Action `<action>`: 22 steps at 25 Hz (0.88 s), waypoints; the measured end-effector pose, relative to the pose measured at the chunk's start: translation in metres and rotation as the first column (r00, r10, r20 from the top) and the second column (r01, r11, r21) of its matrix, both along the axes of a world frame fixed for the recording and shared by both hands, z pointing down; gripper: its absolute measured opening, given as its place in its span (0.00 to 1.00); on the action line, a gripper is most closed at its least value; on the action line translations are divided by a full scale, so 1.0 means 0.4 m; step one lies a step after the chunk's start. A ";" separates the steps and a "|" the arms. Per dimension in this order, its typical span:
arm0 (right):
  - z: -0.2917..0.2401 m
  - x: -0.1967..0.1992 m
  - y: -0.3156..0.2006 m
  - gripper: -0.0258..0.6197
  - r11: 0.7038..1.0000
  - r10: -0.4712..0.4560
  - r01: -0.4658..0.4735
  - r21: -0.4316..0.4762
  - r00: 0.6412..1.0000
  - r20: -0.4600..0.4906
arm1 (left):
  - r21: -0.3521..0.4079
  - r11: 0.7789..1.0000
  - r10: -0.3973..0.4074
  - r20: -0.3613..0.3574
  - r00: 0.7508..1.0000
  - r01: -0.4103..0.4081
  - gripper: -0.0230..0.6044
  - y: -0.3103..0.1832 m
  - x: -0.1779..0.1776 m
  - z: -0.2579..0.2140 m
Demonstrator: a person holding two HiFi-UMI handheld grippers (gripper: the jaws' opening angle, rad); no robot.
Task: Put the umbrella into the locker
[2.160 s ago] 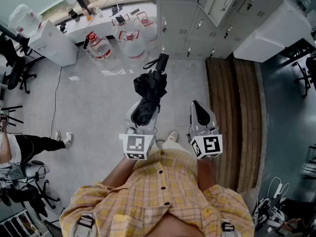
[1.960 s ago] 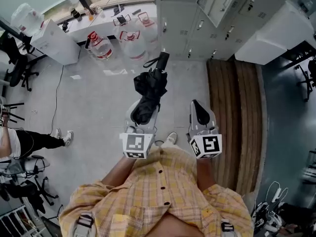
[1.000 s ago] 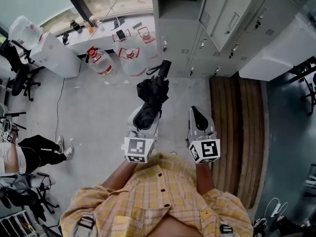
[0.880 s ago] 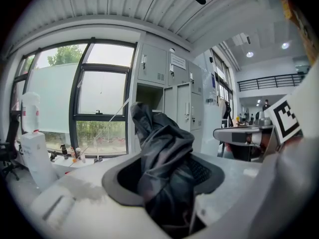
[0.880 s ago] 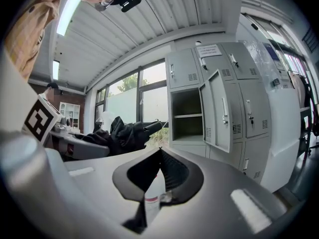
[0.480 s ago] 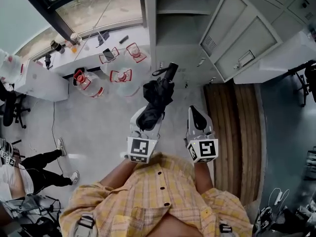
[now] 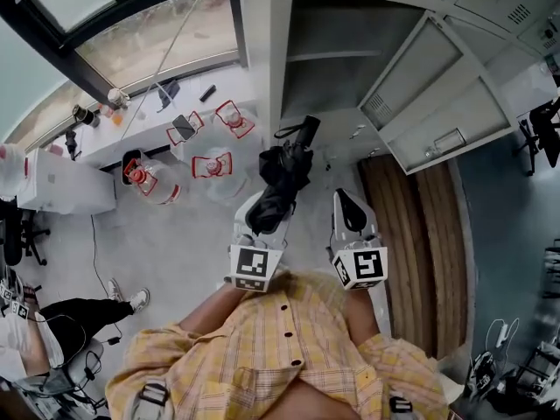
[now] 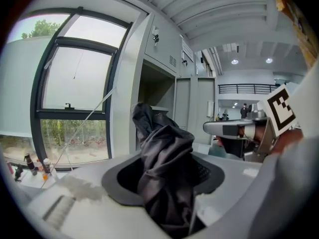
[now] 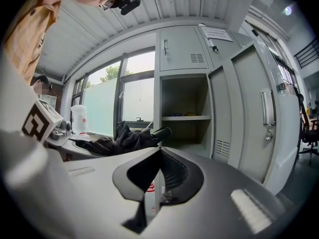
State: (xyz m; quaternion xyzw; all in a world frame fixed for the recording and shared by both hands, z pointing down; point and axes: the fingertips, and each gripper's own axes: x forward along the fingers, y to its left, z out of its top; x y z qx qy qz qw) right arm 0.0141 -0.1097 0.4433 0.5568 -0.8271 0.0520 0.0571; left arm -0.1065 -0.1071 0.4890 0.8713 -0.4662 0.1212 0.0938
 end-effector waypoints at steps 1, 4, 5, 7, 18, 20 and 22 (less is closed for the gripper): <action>0.000 -0.003 -0.013 0.04 1.000 0.004 -0.004 0.001 1.000 0.000 | 0.001 1.000 0.008 -0.001 1.000 -0.008 0.40 -0.017 -0.001 0.000; 0.005 -0.001 -0.047 0.04 1.000 0.015 -0.015 -0.001 1.000 -0.003 | -0.004 1.000 0.027 -0.003 1.000 -0.027 0.40 -0.058 0.004 0.007; 0.008 0.002 -0.057 0.04 1.000 0.018 -0.018 -0.003 1.000 -0.005 | -0.008 1.000 0.028 -0.004 1.000 -0.028 0.40 -0.069 0.006 0.010; 0.011 0.009 -0.079 0.04 1.000 0.019 -0.019 -0.002 1.000 -0.009 | -0.011 1.000 0.027 -0.006 1.000 -0.027 0.40 -0.095 0.011 0.019; 0.007 0.067 -0.219 0.04 0.999 -0.029 0.028 0.026 0.999 0.018 | -0.032 0.999 -0.019 0.008 1.000 0.020 0.40 -0.227 0.080 0.054; 0.008 0.079 -0.238 0.04 0.999 -0.038 0.038 0.029 0.999 0.021 | -0.033 0.999 -0.031 0.009 0.999 0.031 0.40 -0.252 0.092 0.057; 0.008 0.092 -0.260 0.04 0.999 -0.045 0.044 0.029 0.999 0.027 | -0.040 0.998 -0.042 0.007 0.999 0.042 0.40 -0.279 0.105 0.061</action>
